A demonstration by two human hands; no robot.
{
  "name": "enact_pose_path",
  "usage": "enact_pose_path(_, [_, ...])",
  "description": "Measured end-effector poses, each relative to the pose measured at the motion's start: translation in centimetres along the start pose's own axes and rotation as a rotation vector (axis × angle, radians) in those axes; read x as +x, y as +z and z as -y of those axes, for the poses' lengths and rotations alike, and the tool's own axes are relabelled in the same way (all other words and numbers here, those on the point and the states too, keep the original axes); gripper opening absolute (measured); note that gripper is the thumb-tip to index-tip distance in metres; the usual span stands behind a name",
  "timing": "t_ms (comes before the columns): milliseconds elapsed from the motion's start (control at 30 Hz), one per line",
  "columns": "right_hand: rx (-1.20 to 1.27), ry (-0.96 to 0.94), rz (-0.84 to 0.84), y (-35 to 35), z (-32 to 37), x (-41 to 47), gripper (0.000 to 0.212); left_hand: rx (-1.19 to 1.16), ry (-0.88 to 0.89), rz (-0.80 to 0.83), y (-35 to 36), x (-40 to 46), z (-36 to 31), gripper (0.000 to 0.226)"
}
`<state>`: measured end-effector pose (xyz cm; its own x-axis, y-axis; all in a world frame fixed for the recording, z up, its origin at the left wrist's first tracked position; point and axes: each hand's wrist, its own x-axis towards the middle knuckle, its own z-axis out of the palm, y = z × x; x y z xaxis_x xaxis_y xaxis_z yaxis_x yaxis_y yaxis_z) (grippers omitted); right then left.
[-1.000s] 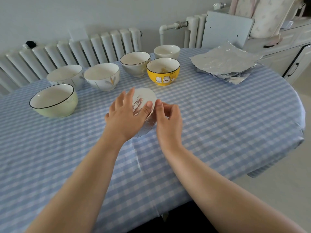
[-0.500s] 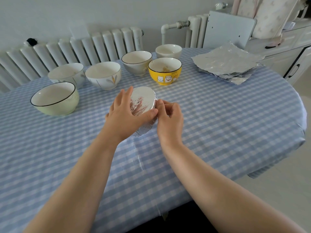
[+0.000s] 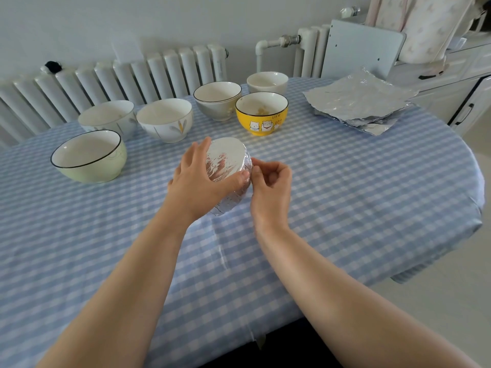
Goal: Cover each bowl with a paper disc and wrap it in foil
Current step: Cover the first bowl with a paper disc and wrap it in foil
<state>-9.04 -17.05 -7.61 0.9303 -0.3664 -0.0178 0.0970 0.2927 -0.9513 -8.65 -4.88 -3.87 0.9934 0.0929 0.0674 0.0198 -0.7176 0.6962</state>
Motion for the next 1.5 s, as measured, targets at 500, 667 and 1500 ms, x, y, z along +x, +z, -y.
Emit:
enact_pose_path(500, [-0.049, 0.190, 0.080, -1.2, 0.5, 2.1, 0.018, 0.235, 0.048, 0.027, 0.5, -0.1, -1.7, 0.112])
enact_pose_path(667, [-0.059, 0.178, 0.046, -1.7, 0.2, 2.2, 0.011, 0.224, 0.041, 0.054, 0.3, 0.1, -1.9, 0.118])
enact_pose_path(1500, [-0.112, 0.680, 0.563, -5.9, 4.2, 3.4, 0.051, -0.063, 0.006, -0.232, -0.7, 0.3, 0.7, 0.067])
